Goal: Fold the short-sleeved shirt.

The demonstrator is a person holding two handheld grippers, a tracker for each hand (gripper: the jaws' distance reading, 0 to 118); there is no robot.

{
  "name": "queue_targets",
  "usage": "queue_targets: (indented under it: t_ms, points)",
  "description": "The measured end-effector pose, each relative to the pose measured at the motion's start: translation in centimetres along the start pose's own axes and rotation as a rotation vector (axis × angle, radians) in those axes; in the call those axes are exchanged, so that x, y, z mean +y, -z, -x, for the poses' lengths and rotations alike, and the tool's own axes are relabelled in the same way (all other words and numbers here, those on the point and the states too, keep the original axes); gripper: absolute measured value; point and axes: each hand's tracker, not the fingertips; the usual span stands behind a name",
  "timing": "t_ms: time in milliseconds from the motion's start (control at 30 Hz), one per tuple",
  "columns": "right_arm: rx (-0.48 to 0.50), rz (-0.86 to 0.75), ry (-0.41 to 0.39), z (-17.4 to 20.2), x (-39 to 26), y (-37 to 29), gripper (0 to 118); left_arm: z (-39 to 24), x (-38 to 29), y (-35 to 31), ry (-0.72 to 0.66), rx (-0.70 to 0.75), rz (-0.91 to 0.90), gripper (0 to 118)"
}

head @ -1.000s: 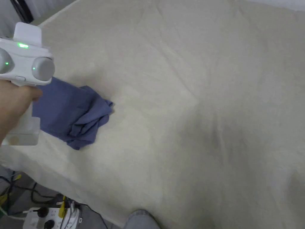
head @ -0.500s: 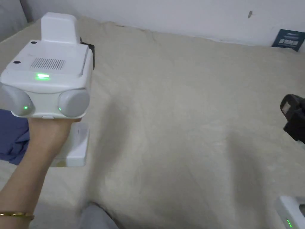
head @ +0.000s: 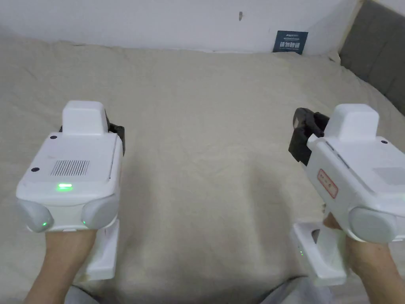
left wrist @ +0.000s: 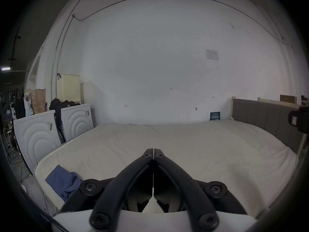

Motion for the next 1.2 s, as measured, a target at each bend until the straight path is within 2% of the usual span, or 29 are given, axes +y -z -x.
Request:
queue_targets:
  t_ms: [200, 467, 567, 633, 667, 700, 733, 800, 867, 933, 1200]
  points:
    - [-0.008, 0.066, 0.036, 0.2, -3.1, 0.0, 2, 0.2, -1.7, -0.5, -0.024, -0.002, 0.04, 0]
    - [0.0, 0.103, 0.042, 0.3, -4.2, -0.3, 2, 0.1, -3.0, -1.4, 0.002, -0.01, 0.062, 2]
    - [-0.013, 0.112, 0.047, 0.1, -4.3, -0.4, 2, 0.1, -3.1, -1.5, -0.01, -0.014, 0.073, 7]
    - [-0.017, 0.113, 0.045, 0.0, -4.3, -0.5, 4, 0.3, -3.1, -1.5, -0.021, -0.022, 0.079, 22]
    - [-0.017, 0.113, 0.047, -0.1, -4.4, -0.6, 10, 0.3, -3.0, -1.6, -0.023, -0.025, 0.08, 36]
    - [-0.015, 0.116, 0.048, -0.2, -4.3, -0.6, 26, 0.3, -3.0, -1.6, -0.024, -0.031, 0.08, 60]
    - [-0.004, 0.119, 0.05, -0.2, -4.3, -0.6, 42, 0.4, -3.0, -1.6, -0.027, -0.035, 0.079, 75]
    - [0.009, 0.118, 0.049, -0.1, -4.2, -0.7, 77, 0.4, -3.0, -1.6, -0.03, -0.035, 0.074, 100]
    - [0.019, 0.105, 0.037, 0.1, -4.2, -0.8, 98, 0.4, -3.0, -1.8, -0.033, -0.028, 0.066, 116]
    - [0.002, 0.09, 0.022, 0.5, -4.0, -0.9, 118, 0.5, -2.9, -1.9, -0.036, -0.024, 0.057, 118]
    - [-0.009, 0.07, 0.053, 0.6, -3.4, -0.9, 118, 0.9, -2.8, -2.0, -0.034, -0.014, 0.056, 118]
